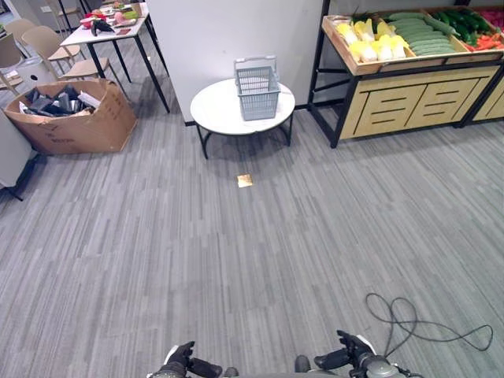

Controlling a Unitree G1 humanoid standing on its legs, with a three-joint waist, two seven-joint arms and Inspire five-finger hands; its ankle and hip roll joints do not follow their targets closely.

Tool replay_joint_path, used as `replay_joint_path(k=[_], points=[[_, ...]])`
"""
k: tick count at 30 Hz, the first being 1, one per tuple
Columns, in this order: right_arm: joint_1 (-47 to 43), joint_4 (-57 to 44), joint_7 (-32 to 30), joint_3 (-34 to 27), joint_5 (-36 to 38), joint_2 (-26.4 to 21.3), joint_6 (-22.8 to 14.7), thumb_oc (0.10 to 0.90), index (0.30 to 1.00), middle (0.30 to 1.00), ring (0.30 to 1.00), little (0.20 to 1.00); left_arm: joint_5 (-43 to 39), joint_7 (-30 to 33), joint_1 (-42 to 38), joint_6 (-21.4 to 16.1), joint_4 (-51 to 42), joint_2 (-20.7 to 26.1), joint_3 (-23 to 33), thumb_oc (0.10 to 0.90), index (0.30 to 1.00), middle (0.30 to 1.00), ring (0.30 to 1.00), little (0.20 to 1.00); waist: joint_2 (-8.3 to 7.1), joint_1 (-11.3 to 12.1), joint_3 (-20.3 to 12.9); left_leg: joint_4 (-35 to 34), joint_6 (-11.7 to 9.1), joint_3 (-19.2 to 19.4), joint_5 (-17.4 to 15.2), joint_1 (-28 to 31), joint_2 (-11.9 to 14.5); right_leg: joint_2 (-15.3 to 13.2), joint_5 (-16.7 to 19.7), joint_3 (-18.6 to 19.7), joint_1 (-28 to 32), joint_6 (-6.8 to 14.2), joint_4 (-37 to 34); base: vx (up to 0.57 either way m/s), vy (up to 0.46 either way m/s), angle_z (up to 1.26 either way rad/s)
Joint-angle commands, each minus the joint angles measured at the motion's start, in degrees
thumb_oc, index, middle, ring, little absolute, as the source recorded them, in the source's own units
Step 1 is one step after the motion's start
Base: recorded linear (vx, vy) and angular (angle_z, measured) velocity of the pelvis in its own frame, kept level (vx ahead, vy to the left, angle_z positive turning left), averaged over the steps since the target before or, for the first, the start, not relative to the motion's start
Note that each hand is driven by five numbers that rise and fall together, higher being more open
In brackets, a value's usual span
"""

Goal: Get the vegetables into the basket

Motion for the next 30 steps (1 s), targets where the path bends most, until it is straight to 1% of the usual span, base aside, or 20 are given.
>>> replay_joint_path(k=[1,19,24,30], points=[[0.73,5.33,-0.16,2.01,-1.81,0.70,0.94,0.900,1.000,1.000,1.000,1.000,1.58,0.39,-1.53,-0.33,3.03,0.16,-1.87,0.900,1.000,1.000,1.000,1.000,-3.85,-0.46,0.13,-0.18,-1.32,-0.98,-1.34,0.97,0.92,-4.70,-0.08,4.21,0.92,4.82,-0.42,0.00,0.000,0.00],[1.24,5.51,-0.47,1.12,-1.35,0.38,0.71,0.900,1.000,1.000,1.000,1.000,1.00,0.45,-1.21,0.04,4.78,0.28,-0.66,0.900,1.000,1.000,1.000,1.000,-3.85,-0.99,0.40,-0.18,-1.85,-0.23,-1.22,1.45,1.80,-3.74,-0.57,4.71,0.93,4.33,-0.42,0.00,-0.007,-0.01],[1.11,5.15,-0.53,1.03,-0.89,0.00,0.51,0.900,1.000,1.000,1.000,1.000,1.66,0.66,-1.34,-0.01,4.74,0.80,-0.92,0.900,1.000,1.000,1.000,1.000,-3.91,-0.96,0.38,-0.18,-1.98,-0.57,-1.25,1.53,2.06,-3.40,-0.93,4.74,1.19,4.10,-0.42,0.02,-0.035,-0.01],[0.60,4.50,-0.53,1.53,-1.24,-0.65,0.54,0.900,1.000,1.000,1.000,1.000,1.96,0.95,-1.87,0.08,4.42,1.61,-1.13,0.900,1.000,1.000,1.000,1.000,-3.77,-0.96,1.12,-0.18,-2.43,-0.95,-0.68,0.93,2.95,-2.46,-1.17,4.66,0.74,3.50,-0.42,0.01,-0.066,0.00]])
